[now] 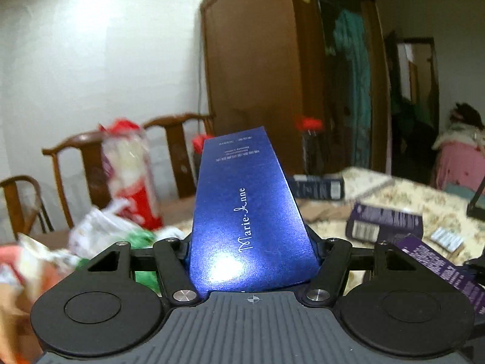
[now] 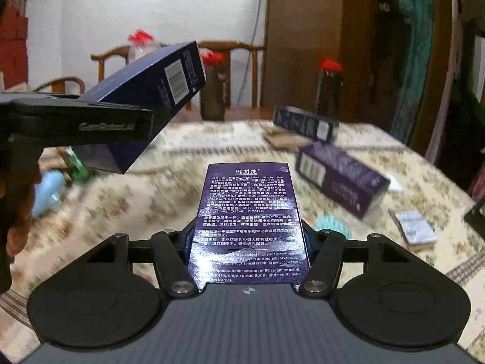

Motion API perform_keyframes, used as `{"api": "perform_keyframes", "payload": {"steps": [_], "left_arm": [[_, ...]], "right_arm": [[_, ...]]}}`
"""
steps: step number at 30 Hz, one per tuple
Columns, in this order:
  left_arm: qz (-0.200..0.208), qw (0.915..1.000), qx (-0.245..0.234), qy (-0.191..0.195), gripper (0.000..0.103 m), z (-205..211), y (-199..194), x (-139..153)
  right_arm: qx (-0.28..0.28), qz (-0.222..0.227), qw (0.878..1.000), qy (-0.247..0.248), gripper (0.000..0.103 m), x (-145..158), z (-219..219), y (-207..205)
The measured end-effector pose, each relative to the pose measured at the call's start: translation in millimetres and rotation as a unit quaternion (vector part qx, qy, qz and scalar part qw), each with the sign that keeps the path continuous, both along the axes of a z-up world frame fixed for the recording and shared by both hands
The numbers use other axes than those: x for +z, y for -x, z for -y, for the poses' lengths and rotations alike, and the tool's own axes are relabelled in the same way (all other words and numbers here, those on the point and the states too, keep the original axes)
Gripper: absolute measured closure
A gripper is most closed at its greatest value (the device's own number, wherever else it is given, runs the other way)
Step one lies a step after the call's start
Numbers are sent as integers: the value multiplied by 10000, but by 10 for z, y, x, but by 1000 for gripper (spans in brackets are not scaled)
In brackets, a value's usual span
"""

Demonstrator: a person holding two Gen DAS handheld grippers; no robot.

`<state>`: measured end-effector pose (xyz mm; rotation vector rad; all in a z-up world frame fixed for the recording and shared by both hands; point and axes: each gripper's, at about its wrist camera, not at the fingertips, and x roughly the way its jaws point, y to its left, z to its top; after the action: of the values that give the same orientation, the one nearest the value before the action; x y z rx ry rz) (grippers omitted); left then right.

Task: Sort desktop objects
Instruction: 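Carry the blue box and the purple box over the pink basin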

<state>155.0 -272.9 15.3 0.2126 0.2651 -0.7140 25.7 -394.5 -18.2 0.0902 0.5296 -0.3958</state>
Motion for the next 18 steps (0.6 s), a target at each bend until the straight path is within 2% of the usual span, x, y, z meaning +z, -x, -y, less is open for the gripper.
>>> {"api": "perform_keyframes", "payload": {"steps": [5,8,12,18], "left_arm": [[252,9990,329,143,37,-472,135,391],[431,9970,636,47,37,-847,207,571],[539,9907,1248,-24,37,-1473,261,724],[437,9770,2084,-116,36,-2415,242,831]], "right_arm": [[401,437,9982,78,37,423,-334,-33],[786,741,9941,70,37,677,-660,-103],[1432,1030,9842,-132,37,925,-1188,-298],[2217,1144,9683,-118,37,1037,-2037,-659]]}}
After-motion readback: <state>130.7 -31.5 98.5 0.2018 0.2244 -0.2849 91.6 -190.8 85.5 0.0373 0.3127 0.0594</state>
